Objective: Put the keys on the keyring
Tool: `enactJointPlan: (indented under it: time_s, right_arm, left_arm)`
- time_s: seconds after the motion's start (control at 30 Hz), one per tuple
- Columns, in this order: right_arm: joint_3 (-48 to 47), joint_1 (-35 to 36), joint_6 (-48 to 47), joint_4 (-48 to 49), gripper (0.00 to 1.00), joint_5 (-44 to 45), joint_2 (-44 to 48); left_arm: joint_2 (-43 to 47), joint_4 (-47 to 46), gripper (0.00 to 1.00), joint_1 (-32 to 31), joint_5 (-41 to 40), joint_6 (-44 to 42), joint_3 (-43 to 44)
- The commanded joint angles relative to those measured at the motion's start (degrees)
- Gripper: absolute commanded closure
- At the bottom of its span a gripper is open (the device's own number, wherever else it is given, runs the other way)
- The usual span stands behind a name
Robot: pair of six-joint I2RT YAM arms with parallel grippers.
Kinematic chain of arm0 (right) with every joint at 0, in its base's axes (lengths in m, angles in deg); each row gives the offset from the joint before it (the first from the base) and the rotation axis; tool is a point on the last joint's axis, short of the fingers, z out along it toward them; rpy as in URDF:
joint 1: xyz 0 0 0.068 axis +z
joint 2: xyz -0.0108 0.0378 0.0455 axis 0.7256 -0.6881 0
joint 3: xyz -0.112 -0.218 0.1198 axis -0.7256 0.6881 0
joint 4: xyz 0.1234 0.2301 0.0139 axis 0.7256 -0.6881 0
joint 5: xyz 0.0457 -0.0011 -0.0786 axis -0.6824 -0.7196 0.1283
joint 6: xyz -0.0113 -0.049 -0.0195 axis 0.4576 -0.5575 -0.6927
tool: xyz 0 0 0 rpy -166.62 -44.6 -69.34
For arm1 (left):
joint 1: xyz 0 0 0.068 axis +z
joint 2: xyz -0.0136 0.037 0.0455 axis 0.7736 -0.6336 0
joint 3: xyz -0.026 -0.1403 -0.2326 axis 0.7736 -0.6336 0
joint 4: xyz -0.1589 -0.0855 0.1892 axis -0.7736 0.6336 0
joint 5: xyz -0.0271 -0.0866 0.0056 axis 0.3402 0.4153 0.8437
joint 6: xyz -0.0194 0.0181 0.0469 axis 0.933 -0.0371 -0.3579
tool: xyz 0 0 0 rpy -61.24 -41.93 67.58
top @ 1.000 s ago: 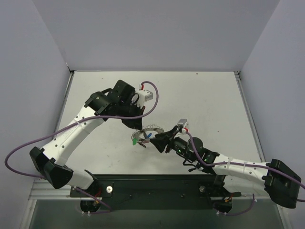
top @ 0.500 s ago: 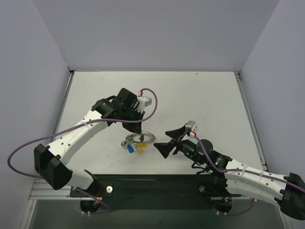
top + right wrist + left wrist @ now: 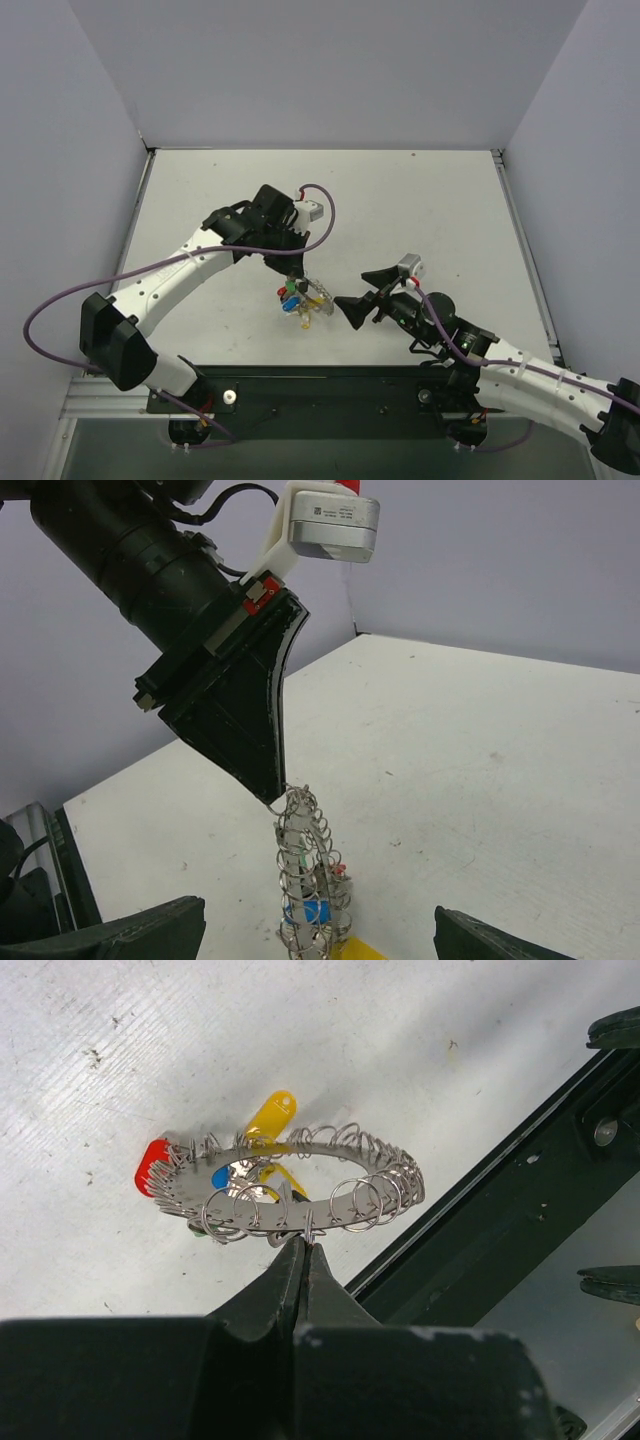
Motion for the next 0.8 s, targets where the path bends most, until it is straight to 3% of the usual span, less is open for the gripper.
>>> enactJointPlan:
  time_s: [0.0, 0.23, 0.4, 0.6, 0.77]
  right_arm:
    - [-0.26, -0.33, -1.80, 0.60, 0.00, 0.89, 1.54]
    - [-0.96, -0.68, -3.29, -0.20, 0.00, 0.54, 1.28]
    - [-0.87, -0.86, -3.21, -0.20, 0.00, 0.54, 0.84]
    - [-0.96, -0.86, -3.21, -1.07, 0.00, 0.63, 0.66]
    - [-0.43, -1.13, -2.86, -3.09, 0.00, 1.24, 2.33]
  left_arm:
    - [3.58, -1.57, 1.00, 0.16, -0.82, 0.02, 0.73]
    - [13.33, 3.34, 1.00, 0.07, -8.47, 1.16, -1.65]
    - [15.45, 9.15, 1.00, 0.16, -14.00, 2.04, 1.25]
    - [6.96, 8.02, 1.00, 0.16, -12.35, 1.16, 1.25]
    - [-2.37, 0.03, 1.00, 0.16, -8.22, 1.16, -1.03]
